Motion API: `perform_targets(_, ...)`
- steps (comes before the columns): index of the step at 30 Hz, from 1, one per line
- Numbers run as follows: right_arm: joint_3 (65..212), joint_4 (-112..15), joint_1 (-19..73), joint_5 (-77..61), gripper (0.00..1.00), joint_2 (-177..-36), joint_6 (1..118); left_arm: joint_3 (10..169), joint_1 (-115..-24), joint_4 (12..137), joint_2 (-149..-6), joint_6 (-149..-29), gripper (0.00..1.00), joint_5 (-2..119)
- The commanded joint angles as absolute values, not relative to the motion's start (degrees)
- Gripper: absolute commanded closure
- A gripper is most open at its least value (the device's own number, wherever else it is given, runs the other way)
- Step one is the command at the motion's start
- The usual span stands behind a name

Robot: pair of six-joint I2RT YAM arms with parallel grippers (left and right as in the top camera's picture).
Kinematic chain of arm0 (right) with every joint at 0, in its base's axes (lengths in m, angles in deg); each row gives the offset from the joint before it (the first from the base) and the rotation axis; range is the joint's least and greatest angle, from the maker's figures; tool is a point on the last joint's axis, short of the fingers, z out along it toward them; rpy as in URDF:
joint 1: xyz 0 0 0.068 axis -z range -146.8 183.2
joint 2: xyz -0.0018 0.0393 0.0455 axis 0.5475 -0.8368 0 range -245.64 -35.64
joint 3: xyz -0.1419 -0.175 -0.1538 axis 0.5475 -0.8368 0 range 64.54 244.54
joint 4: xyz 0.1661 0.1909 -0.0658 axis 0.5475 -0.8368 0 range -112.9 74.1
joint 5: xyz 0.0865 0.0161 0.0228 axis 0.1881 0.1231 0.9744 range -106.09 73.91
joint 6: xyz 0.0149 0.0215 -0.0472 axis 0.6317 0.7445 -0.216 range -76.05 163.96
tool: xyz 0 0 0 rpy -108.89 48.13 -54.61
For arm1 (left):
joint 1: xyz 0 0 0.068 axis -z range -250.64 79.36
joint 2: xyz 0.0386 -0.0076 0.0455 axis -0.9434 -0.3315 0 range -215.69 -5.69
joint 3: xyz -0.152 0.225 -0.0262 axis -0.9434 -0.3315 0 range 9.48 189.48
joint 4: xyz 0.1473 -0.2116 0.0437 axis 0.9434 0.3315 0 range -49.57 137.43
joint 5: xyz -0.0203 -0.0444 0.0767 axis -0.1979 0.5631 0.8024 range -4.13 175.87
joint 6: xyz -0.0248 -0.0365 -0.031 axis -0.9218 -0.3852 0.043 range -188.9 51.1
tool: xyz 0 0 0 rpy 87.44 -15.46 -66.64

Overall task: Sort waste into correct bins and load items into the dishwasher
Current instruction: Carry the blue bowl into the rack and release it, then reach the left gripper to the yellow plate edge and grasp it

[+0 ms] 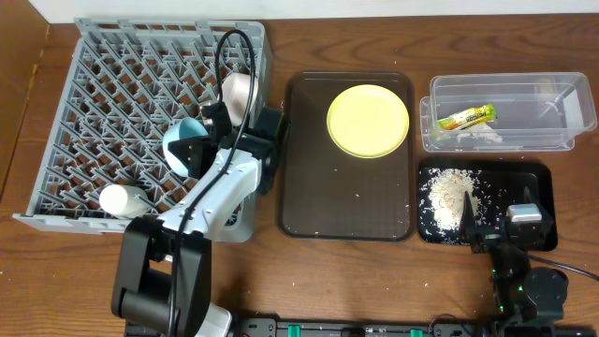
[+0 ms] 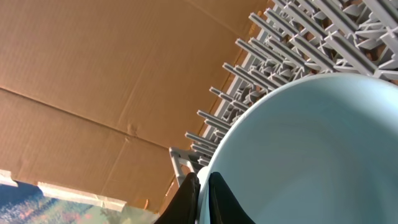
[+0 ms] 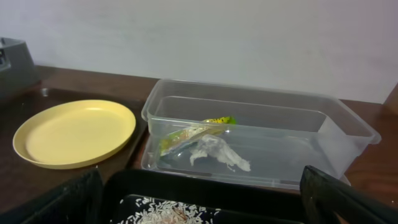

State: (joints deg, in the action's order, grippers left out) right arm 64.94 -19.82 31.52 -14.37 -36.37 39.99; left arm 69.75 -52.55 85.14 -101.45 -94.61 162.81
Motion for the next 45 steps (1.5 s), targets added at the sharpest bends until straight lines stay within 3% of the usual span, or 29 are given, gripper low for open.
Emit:
perform_targets(1,64.85,-20.00,32.07,-14.13,0.01,-36.31,40.69,68.96,-49.93,84.88,-102.37,-95.79,0.92,161.63)
perform_targets(8,64.85,-20.00,32.07,-14.13,0.01,-36.31,40.69,68.94,-46.96,85.38,-102.39,-95.75,0.90,158.27)
perform_targets(10,64.85,-20.00,32.05,-14.13,0.01,-36.31,40.69,68.94,-46.80,85.84,-102.33,-95.79,0.85,154.42)
perform_targets(11,64.85,-20.00,32.07,-14.13,0.01,-36.31,40.69,68.96,-46.80,85.84,-102.31,-95.79,0.75,152.39)
perform_targets(13,64.85,-20.02,32.07,-14.13,0.01,-36.31,40.69,69.11,-46.76,86.32,-101.76,-95.79,0.62,146.60)
perform_targets(22,64.85,-20.02,32.07,-14.13,0.01,-36.35,40.69,70.82,-46.76,87.89,-89.59,-95.58,0.53,120.30)
perform_targets(26,64.85,-20.02,32.07,-14.13,0.01,-36.35,40.69,70.80,-46.76,85.99,-83.47,-95.84,0.50,100.59)
perform_targets(32,64.85,-20.02,32.07,-14.13,0.01,-36.35,40.69,70.42,-46.74,76.97,-82.20,-95.79,0.49,78.12)
perform_targets(45,64.85,-20.00,32.07,-14.13,0.01,-36.35,40.69,69.59,-46.65,42.48,-103.07,-96.28,0.48,75.96)
